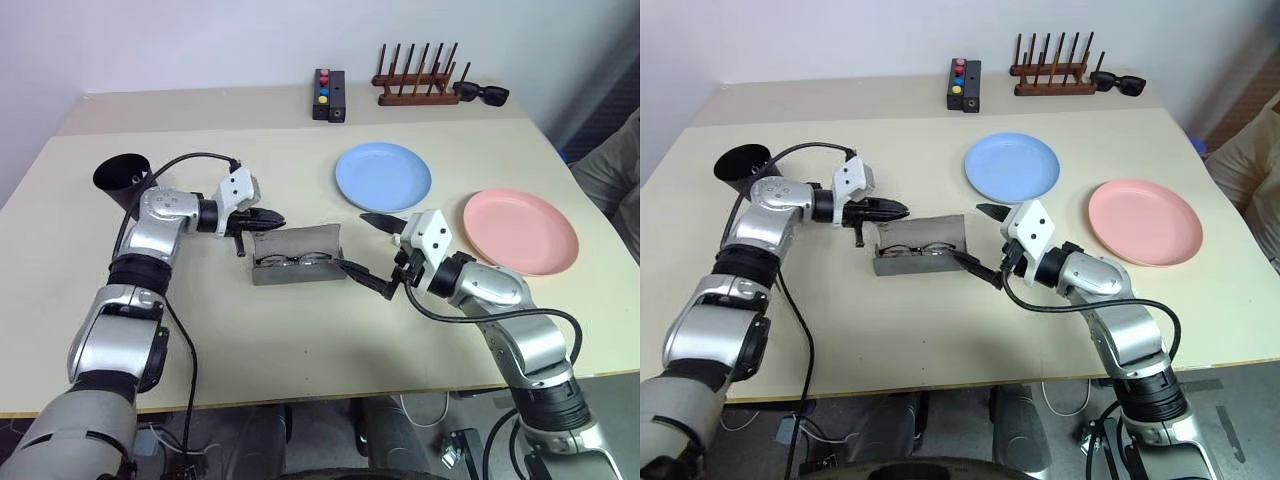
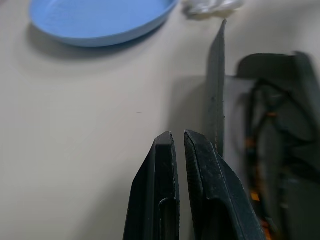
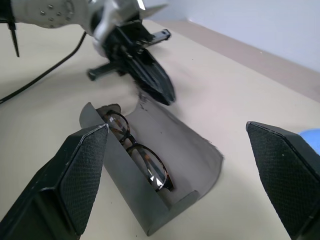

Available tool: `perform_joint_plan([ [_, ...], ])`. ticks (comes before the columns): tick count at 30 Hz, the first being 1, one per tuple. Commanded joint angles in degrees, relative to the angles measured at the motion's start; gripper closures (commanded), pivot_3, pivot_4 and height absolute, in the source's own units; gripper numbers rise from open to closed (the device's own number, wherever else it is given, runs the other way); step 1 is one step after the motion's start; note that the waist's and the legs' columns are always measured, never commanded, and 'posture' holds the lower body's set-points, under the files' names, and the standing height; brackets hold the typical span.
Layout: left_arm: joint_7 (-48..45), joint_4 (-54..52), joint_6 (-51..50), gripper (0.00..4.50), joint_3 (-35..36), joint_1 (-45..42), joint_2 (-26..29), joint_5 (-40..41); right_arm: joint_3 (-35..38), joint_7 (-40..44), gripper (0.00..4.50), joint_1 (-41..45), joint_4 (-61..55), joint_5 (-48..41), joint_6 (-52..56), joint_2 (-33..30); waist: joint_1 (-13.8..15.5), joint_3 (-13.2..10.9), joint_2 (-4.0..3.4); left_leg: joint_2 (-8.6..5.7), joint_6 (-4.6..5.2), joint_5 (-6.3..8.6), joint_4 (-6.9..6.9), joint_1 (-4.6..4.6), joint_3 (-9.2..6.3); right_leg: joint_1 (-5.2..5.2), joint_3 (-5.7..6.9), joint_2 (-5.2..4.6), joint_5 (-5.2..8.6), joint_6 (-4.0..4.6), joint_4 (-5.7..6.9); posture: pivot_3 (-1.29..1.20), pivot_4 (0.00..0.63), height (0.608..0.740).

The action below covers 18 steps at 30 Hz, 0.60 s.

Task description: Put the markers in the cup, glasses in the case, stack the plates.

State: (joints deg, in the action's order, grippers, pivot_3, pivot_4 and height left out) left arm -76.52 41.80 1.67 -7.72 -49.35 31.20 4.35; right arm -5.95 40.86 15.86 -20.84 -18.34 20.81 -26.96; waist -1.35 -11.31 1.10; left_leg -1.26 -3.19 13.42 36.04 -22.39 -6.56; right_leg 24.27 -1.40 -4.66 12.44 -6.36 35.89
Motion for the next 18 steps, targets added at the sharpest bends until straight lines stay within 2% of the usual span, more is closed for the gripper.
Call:
perform_joint_plan([
  [1, -2.88, -5.96, -3.24, 4.18, -0.01, 3.19, 1.39, 1.80, 0.20, 0.25, 0.00, 1.22, -0.40, -0.19, -1.38, 0.46, 0.04, 0.00, 0.00, 0.00, 0.00, 0.00, 0.00, 0.00, 0.00, 0.00, 0.00, 0.00, 0.00, 0.00, 0.01, 0.00, 0.150, 0.739],
  [7, -3.26, -17.45, -7.22, 4.18, -1.39, 10.04, 2.74, 2.06, -0.12, 0.72, 0.00, 1.88, 0.74, -0.02, -1.93, 0.70, 0.36, 0.00, 0.00, 0.00, 0.00, 0.00, 0.03, -0.02, -0.01, 0.00, 0.00, -0.01, 0.00, 0.02, 0.01, 0.00, 0.150, 0.739],
  [12, 1.02, -19.92, -8.20, 4.18, 0.78, 11.20, 1.77, 2.81, -0.84, 0.37, 0.00, 3.28, 2.74, 1.68, -2.36, 0.70, 0.40, 0.00, 0.00, 0.00, 0.00, 0.00, 0.04, -0.02, -0.01, 0.00, 0.00, -0.01, 0.00, 0.02, 0.01, 0.00, 0.150, 0.739],
  [18, 6.42, -24.48, -10.80, 4.18, 7.81, 11.54, 1.00, 9.62, -3.11, -5.32, 0.00, 10.04, 13.25, 12.85, -4.89, -0.04, 0.08, -0.01, 0.00, 0.00, 0.00, 0.00, 0.05, -0.02, 0.00, 0.07, 0.00, 0.00, -0.01, 0.02, 0.05, 0.00, 0.150, 0.739],
])
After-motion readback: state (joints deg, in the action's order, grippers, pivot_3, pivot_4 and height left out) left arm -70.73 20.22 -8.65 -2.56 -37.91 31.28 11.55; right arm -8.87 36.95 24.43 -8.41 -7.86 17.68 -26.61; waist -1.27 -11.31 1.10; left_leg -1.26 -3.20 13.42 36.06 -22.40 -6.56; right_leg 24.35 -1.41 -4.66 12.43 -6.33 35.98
